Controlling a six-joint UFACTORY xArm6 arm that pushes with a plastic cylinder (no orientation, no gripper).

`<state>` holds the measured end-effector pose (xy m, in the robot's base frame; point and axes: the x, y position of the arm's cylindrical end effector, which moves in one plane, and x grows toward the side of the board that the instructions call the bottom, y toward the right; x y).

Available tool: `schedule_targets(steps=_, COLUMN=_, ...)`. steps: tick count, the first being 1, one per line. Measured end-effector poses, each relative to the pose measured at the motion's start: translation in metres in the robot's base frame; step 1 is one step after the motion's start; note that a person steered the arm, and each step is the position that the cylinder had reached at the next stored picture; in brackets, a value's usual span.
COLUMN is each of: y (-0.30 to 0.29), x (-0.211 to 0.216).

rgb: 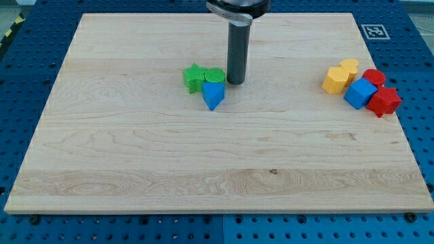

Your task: Separate the blue cube from the group of blocks

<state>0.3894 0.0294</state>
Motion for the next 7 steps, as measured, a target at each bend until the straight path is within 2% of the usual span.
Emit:
schedule_targets(steps=1, y=0.0, x=-0.008)
schedule_targets(steps=2, y=-0.004, x=-0.04)
schedule_targets(steps=3, y=-0.031, x=-0.054)
schedule_targets(steps=4, y=-0.026, x=-0.061)
schedule_targets(steps=5, y=0.032, x=-0.082)
schedule_targets(steps=7, y=0.22, x=-0.096)
